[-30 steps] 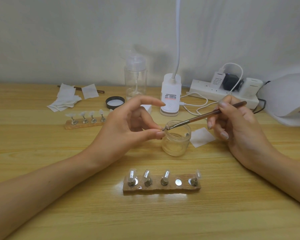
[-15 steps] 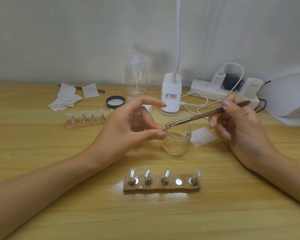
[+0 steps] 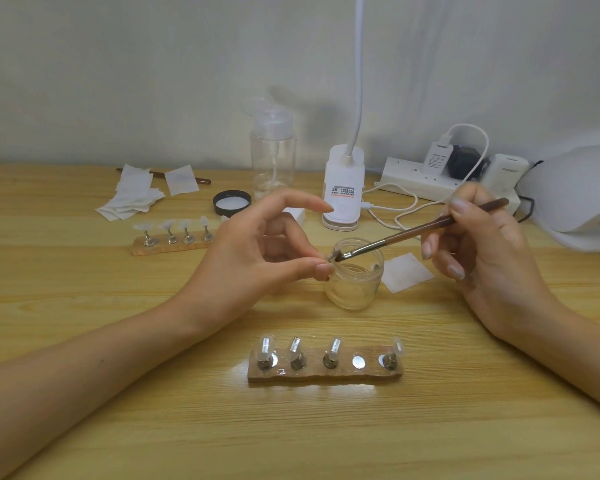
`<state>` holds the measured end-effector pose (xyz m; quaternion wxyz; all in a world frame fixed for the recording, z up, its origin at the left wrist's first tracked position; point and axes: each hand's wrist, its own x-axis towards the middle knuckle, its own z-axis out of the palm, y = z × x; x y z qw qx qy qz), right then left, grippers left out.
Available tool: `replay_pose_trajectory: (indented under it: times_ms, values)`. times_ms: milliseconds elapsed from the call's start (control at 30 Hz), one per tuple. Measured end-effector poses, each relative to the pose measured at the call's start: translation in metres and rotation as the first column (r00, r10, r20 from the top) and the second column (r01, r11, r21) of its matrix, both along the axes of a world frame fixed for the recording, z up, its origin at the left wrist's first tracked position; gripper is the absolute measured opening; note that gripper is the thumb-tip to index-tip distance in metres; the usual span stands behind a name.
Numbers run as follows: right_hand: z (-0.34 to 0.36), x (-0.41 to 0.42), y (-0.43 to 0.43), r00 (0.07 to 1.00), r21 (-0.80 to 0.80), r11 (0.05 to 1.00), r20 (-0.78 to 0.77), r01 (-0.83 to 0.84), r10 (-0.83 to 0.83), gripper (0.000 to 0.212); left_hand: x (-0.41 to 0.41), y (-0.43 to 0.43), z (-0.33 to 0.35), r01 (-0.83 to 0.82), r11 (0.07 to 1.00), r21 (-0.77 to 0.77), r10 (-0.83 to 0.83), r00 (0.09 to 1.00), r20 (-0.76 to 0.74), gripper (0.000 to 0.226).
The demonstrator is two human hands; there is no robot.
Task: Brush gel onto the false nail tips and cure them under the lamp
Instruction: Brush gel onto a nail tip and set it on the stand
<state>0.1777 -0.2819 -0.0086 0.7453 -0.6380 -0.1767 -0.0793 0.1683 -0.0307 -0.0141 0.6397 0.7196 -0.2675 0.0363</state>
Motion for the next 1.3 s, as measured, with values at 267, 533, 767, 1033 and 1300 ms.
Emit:
replay_pose_trajectory:
  times_ms: [267, 533, 767, 1033, 1300]
  values:
    - [-0.0001, 0.0016, -0.0025, 0.999, 0.077, 0.996, -0.022, 0.050, -0.049, 0.033, -0.0005, -0.0004, 0.0008, 0.003, 1.000, 0.002, -0.003, 1.000, 0.001, 0.054]
    - [0.0005, 0.0006, -0.0009, 0.999, 0.019, 1.000, -0.047, 0.021, -0.020, 0.018, -0.0009, -0.0005, 0.0010, -0.001, 1.000, 0.008, 0.001, 1.000, 0.005, 0.054]
    - [-0.0011, 0.0003, -0.0007, 0.998, -0.011, 0.999, -0.053, 0.044, -0.044, 0.025, -0.0006, -0.0004, 0.0007, -0.002, 1.000, 0.014, 0.002, 1.000, 0.010, 0.054]
    - [0.0004, 0.0016, -0.0021, 0.999, 0.061, 0.998, -0.018, 0.032, -0.031, 0.033, -0.0003, 0.0001, 0.0002, -0.002, 1.000, 0.012, 0.002, 1.000, 0.015, 0.054]
    - [0.0002, 0.0005, -0.0009, 0.999, 0.019, 0.999, -0.038, 0.026, -0.025, 0.019, 0.0000, 0.0000, 0.0002, 0.004, 1.000, 0.005, -0.004, 1.000, 0.012, 0.054]
